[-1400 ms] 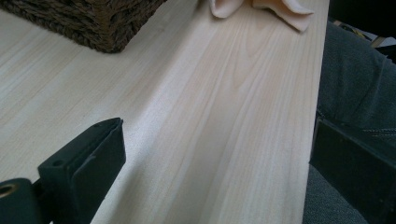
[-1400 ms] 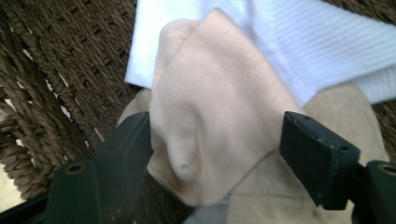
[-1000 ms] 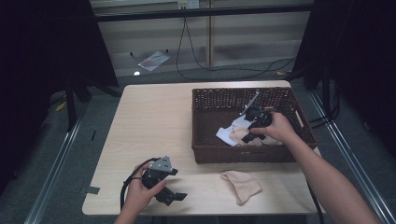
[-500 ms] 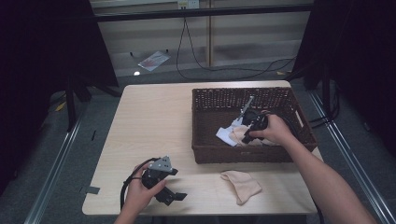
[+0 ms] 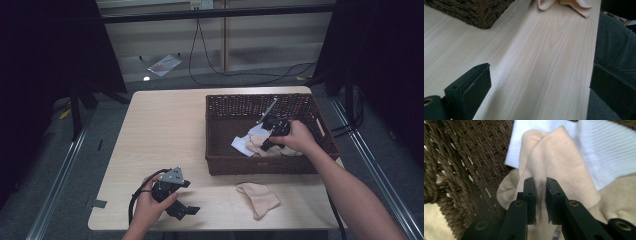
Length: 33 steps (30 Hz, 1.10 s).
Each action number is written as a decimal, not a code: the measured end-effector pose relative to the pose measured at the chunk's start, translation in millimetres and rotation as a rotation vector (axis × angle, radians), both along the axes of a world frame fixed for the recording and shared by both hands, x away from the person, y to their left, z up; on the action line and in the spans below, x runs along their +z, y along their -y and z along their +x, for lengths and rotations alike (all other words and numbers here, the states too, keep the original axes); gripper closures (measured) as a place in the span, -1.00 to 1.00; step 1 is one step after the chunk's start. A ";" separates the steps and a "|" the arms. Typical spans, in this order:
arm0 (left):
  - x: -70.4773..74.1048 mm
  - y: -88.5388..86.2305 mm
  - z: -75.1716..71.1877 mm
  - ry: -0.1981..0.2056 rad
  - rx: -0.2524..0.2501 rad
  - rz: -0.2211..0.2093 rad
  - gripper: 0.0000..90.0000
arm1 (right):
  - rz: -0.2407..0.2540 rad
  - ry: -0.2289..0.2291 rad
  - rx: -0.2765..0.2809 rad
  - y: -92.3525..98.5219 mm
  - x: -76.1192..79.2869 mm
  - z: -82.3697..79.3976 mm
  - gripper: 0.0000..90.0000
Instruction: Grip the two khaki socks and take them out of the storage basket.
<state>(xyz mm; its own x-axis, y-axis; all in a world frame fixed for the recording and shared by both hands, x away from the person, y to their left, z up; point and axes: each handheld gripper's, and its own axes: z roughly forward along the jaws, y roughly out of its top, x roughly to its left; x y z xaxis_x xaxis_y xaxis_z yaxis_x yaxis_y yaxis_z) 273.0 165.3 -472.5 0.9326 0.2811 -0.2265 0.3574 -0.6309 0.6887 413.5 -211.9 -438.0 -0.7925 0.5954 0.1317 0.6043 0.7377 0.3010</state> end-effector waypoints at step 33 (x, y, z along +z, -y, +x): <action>-0.6 1.3 -0.3 0.001 -0.004 -0.002 -0.93 | 0.073 0.015 0.027 20.7 92.2 -23.3 0.78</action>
